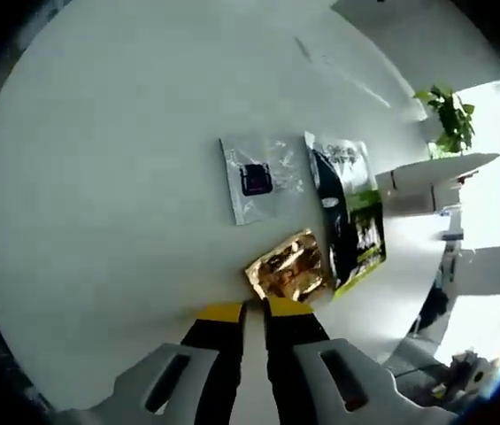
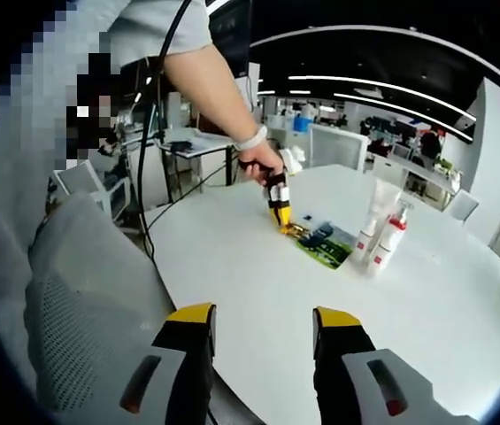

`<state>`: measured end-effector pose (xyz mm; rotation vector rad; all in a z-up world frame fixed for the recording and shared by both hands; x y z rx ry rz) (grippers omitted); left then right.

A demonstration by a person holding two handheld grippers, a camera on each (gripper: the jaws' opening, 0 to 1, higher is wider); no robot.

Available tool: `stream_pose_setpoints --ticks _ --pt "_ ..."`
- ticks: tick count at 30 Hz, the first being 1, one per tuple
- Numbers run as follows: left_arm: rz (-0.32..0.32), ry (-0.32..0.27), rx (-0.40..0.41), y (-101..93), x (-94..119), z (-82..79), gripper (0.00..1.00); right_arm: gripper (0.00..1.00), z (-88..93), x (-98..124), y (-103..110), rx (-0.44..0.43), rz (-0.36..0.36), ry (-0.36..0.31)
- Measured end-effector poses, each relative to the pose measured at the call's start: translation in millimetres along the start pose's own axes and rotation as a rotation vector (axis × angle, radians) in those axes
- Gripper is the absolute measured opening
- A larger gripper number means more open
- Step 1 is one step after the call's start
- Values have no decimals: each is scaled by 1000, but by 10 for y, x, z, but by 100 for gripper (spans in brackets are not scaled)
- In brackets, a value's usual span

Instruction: Arrange the skincare products in the storage area until every visible bottle or jar stands upright without overlapping.

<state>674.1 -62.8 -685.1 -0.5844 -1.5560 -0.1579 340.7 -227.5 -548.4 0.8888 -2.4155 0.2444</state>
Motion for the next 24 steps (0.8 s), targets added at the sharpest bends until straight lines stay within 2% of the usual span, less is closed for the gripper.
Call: stream_pose_setpoints --ticks 2,6,11,12,14,15,16,18,19,24 --pt "-24 12 -58 -14 34 12 10 40 0 0 0 0 0 0" --pt "-101 -18 -186 3 91 -15 17 40 -1 0 -1 -2 0 -2" --pt "-201 -124 -411 -26 134 -108 21 39 -7 -1 8 3 -3 -3" --pt "-222 -153 -513 -21 119 -170 26 39 -4 -1 6 4 -2 -1" --pt "-265 -209 -633 -76 144 -249 36 39 -5 -1 7 5 -3 -1" --pt "-262 -205 -662 -104 146 -242 41 39 -7 -2 10 5 -4 -3" --pt "-244 -218 -752 -205 146 -243 44 39 -6 -3 12 7 -5 -2" --pt "-208 -202 -868 -357 116 -194 44 39 -6 -3 10 6 -6 -2" --pt "-188 -200 -899 -411 94 -172 44 39 -7 -4 11 5 -6 -2" --pt "-218 -129 -915 -364 -52 -110 46 39 -3 -4 14 9 -7 1"
Point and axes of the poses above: the point that each gripper's makers call its tool centre point, and the gripper's own axes: x roughly backward along the fingers, y roughly to its left, z roughly out of its underside, the point moved 4 cm from there along x, roughly backward along the fingers, and after that the axes turned 8 degrees about -z, right-handed, at the moved point
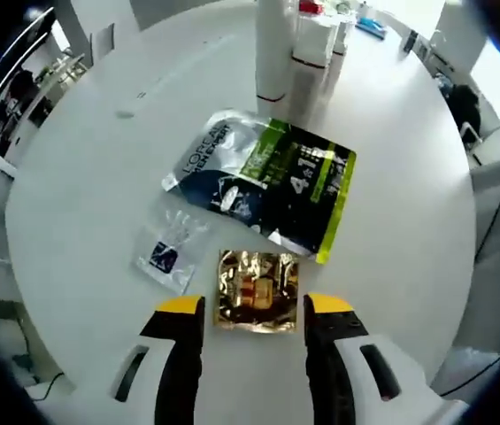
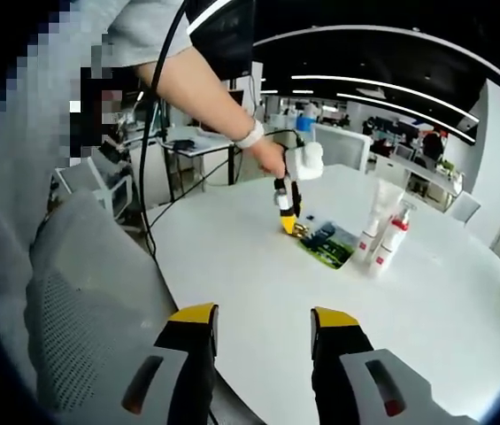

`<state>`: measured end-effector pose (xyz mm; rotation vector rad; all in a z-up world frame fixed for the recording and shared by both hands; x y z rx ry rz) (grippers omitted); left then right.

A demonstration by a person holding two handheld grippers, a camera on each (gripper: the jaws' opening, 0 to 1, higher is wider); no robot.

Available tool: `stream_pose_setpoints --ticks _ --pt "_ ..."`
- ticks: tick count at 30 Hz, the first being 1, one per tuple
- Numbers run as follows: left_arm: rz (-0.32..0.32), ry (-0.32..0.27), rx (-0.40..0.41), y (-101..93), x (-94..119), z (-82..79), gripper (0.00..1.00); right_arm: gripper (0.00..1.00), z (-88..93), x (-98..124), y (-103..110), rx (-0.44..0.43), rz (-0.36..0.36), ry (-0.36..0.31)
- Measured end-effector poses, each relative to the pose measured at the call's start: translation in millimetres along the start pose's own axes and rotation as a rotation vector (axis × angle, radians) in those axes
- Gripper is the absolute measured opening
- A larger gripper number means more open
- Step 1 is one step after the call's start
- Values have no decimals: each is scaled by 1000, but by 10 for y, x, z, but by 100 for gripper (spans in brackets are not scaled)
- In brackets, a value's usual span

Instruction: Arrange the skincare products in the storage area until every visible bottle or jar stands upright without overlapping.

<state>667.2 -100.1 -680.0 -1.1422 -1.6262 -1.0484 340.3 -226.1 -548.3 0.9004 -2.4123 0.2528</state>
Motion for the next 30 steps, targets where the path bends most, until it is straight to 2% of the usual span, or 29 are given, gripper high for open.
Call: stream_pose_setpoints --ticks 3,5,6,9,12,14,18,25,30 --pt "-37 22 -64 47 -33 34 51 37 11 0 -2 -1 1 5" --pt "2 17 -67 4 -26 15 50 37 20 -4 0 2 1 12" --pt "-6 3 -70 21 -14 -10 48 37 19 -4 -2 2 1 12" --pt "40 10 -95 -32 -2 -19 41 37 20 -7 1 1 -2 13" --pt "51 21 -122 -26 6 -16 40 36 23 -12 9 1 -7 16" --pt "63 38 -191 -16 17 -3 40 36 28 -13 13 0 -9 18" --pt "62 50 -247 0 10 -13 40 35 31 -16 19 1 -13 21" --pt "46 88 -433 12 -11 -67 40 34 35 -15 20 1 -15 23" --pt "41 103 -446 18 8 -81 40 34 30 -11 14 -4 -14 19"
Point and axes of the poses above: the point that each gripper's makers call its tool centre point, and the gripper's own axes: x roughly backward along the fingers, y roughly to its left, z roughly out of its underside, the point moved 4 cm from there along x, roughly backward along the fingers, and after that the axes turned 8 degrees about -z, right-handed, at the moved point
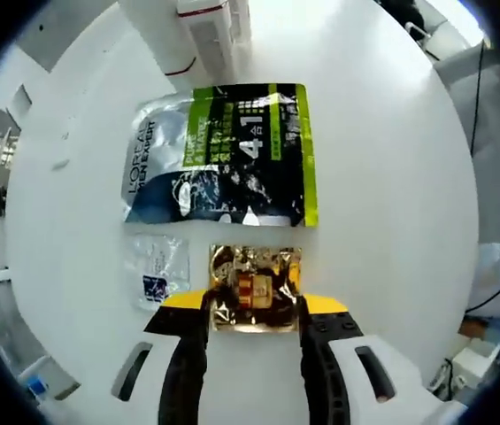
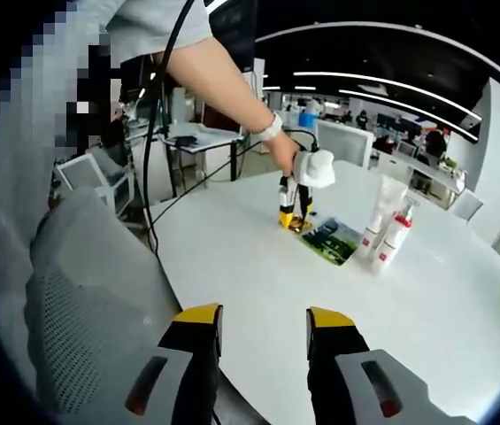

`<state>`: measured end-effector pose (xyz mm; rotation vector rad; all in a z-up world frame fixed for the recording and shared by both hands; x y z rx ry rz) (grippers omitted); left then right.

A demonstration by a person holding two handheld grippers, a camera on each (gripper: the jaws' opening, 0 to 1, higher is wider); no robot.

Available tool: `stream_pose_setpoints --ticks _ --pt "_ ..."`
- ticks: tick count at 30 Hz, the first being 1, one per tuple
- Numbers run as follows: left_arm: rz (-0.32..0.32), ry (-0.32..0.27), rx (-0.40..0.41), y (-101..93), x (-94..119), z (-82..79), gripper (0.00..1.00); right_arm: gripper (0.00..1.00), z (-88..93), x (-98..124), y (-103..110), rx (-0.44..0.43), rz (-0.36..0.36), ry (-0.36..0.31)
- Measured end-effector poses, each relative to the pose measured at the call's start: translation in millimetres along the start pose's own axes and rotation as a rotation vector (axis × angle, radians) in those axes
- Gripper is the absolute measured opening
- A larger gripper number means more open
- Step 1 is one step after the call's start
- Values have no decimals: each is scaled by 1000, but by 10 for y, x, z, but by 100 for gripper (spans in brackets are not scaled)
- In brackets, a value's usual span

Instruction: Arrange the skincare products in the storage area until every visible bottle or jar stands upright without overlapping.

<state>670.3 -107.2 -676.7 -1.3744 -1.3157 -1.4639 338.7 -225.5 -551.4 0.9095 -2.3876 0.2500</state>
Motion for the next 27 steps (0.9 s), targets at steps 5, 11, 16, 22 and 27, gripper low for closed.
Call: stream_pose_setpoints --ticks 5,11,16,22,27 --pt "-26 -7 24 47 61 -15 49 34 -9 5 4 4 -1 -6" --pt "-70 -41 78 50 273 -30 49 34 -35 18 -7 3 3 -22" --pt "-114 -201 293 -29 573 -190 56 37 -74 34 -8 9 8 -47" --pt "-179 -385 480 -319 1068 -227 59 38 -120 43 26 22 -6 -73" --pt "-228 -406 494 -663 1375 -118 62 40 -165 63 48 20 -17 -105"
Point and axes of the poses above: the point that each gripper's makers call its tool centre point, and the gripper's own axes: x roughly backward along the fingers, y roughly to its left, z roughly out of its underside, the point moved 4 cm from there along x, roughly backward along the fingers, and after that the axes turned 8 degrees about -z, right-handed, at the moved point
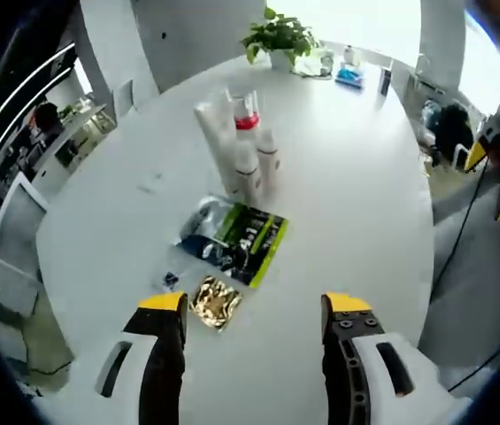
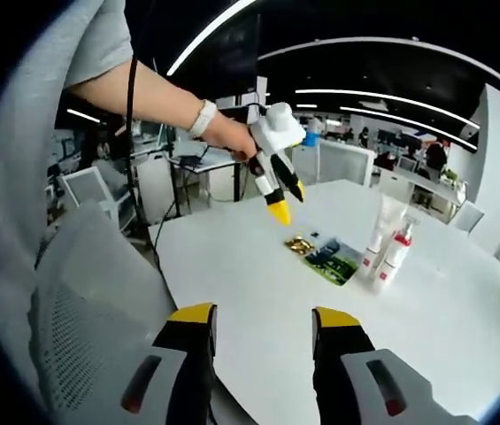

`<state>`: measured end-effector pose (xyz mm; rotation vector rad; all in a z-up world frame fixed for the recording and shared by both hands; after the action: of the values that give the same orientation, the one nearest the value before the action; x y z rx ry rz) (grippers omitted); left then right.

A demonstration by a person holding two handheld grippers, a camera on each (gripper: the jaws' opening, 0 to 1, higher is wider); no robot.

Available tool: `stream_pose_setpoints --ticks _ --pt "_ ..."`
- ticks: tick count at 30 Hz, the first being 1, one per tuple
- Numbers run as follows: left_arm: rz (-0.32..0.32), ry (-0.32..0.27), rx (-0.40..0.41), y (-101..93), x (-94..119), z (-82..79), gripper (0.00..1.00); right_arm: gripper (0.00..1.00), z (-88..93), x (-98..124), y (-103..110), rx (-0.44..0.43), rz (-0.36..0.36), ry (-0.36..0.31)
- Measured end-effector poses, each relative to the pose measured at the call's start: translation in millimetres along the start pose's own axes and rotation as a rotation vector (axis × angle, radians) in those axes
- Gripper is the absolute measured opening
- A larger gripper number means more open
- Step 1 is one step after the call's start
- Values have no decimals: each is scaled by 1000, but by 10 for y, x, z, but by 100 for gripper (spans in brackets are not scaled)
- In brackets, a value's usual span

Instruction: Arrange the skincare products in the storage area until every visible bottle or jar stands upright without overlapping.

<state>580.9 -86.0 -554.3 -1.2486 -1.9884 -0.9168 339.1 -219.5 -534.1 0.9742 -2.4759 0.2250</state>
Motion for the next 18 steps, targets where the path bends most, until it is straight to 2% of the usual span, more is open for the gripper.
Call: stream_pose_setpoints --ticks 2,4,6,8,14,18 --pt "-10 -84 95 -111 208 -50 64 41 -15 6 8 4 -3 -9" --pt "-9 -137 200 -200 388 -70 65 42 -30 12 11 6 -3 -19" --pt "-21 -173 254 -256 529 -69 63 42 -41 14 25 7 -8 -26" --pt "-40 -213 276 -325 690 -55 62 43 -52 15 51 19 -16 -29" --pt "-101 -246 283 -451 1013 42 67 45 -94 20 109 36 -37 -52" --pt "-136 -320 315 -549 1248 17 70 49 -166 50 138 26 -46 -107"
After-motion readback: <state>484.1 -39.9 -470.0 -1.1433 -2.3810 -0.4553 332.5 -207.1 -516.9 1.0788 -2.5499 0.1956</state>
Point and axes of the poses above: the point that each gripper's makers call its tool centre point, and the gripper's own axes: x roughly backward along the fingers, y roughly to its left, z roughly out of its underside, the point moved 4 cm from there along x, roughly backward along the fingers, and after that the axes turned 8 degrees about -z, right-handed, at the moved point
